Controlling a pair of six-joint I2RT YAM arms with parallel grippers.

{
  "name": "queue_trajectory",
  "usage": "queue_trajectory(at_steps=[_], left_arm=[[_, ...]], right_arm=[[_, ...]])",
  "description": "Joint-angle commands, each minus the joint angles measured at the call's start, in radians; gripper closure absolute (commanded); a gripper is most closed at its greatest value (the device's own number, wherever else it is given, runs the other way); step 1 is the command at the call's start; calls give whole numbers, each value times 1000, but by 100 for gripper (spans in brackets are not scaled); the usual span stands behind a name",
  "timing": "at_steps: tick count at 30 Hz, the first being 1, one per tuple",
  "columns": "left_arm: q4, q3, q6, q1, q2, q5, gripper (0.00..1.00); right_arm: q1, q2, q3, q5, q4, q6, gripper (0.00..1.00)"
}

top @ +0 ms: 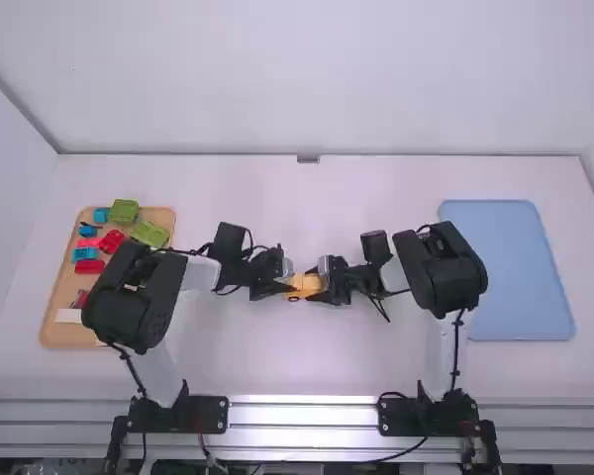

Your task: Assemble lego blocks to make yellow taxi

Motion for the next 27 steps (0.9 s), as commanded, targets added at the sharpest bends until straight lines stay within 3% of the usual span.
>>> queue_trajectory(at_steps=[1, 8, 11, 14, 16, 24, 25, 27], left_arm=[[-7, 10, 11, -10, 8, 18, 97], [-7, 10, 11, -10, 11, 16, 94], [-10, 10, 11, -10, 11, 16, 87], [-10, 10, 11, -10, 11, 16, 69], [-10, 10, 10, -10, 11, 17, 62], [5, 10, 3, -10, 11, 18, 54], [4, 10, 3, -10, 11, 19, 46], [6, 10, 3, -10, 11, 19, 42]], right_arm=[[7, 13, -5, 20, -13, 2, 53], [11, 13, -5, 20, -13, 1, 53], [11, 13, -5, 20, -13, 2, 53], [10, 13, -5, 20, -13, 1, 52], [9, 13, -5, 20, -13, 1, 52], [9, 13, -5, 20, -13, 2, 52], [9, 13, -5, 21, -13, 1, 52], [9, 13, -5, 20, -13, 1, 52]])
